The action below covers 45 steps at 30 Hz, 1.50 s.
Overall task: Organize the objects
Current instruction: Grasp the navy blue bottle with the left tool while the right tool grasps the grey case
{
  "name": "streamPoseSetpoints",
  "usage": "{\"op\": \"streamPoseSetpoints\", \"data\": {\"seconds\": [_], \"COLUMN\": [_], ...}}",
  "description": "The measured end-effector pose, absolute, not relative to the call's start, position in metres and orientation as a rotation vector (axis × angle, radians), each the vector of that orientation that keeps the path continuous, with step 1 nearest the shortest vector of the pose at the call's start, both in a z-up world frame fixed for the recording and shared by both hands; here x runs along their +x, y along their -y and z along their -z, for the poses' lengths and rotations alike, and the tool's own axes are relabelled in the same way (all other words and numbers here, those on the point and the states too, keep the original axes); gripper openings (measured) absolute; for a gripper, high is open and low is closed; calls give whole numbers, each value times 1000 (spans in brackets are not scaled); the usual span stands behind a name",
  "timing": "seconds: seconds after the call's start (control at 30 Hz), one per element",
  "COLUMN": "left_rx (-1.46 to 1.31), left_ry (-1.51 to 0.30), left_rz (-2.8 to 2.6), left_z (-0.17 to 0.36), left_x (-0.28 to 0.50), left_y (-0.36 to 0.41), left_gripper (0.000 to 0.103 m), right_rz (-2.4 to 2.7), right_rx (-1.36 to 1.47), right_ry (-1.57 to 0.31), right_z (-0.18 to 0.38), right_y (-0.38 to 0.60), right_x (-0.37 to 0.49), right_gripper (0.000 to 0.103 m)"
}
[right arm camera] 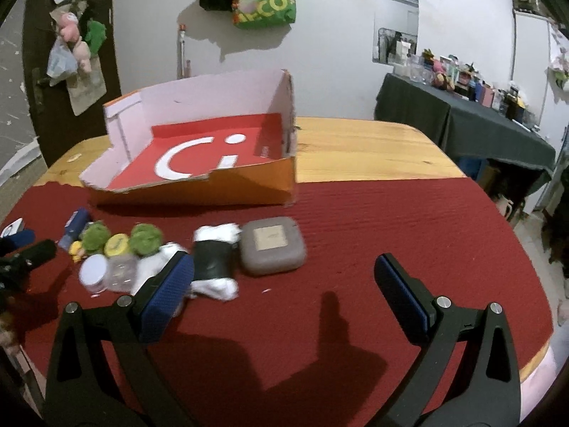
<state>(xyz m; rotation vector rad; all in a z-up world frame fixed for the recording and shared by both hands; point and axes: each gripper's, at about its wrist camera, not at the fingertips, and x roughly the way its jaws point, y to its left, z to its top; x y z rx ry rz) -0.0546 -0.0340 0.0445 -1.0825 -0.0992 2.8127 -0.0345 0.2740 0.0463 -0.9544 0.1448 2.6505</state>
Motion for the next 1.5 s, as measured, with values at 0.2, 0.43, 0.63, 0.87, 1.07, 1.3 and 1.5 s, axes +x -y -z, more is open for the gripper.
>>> {"op": "streamPoseSetpoints", "data": {"seconds": [0.2, 0.43, 0.63, 0.87, 1.07, 1.3, 1.5], "left_rx": [-1122, -1181, -1211, -1282, -1219, -1151, -1068], "left_ry": [59, -9, -104, -57, -67, -46, -44], "left_rz": [-2798, -2773, -2775, -2674, -2600, -2594, -2615], "left_z": [-41, -34, -30, -20, -23, -30, -48], "left_x": [-68, -83, -95, -114, -112, -102, -88], "left_y": [38, 40, 39, 41, 31, 23, 21], "left_gripper": [103, 102, 97, 87, 42, 32, 29], "right_rz": [-2610, -2559, -2535, -2543, -2626, -2672, -2713], "right_rx": [-1056, -1153, -1219, -1279, -1318, -1279, -1196], "right_ry": [-179, -146, -69, -67, -165, -153, -165], "right_z": [-35, -26, -22, -21, -18, -20, -39], "right_y": [-291, -294, -292, -293, -296, -281, -273], "right_x": [-47, -58, -71, -86, -91, -86, -75], "right_gripper": [103, 103, 103, 102, 64, 49, 49]}}
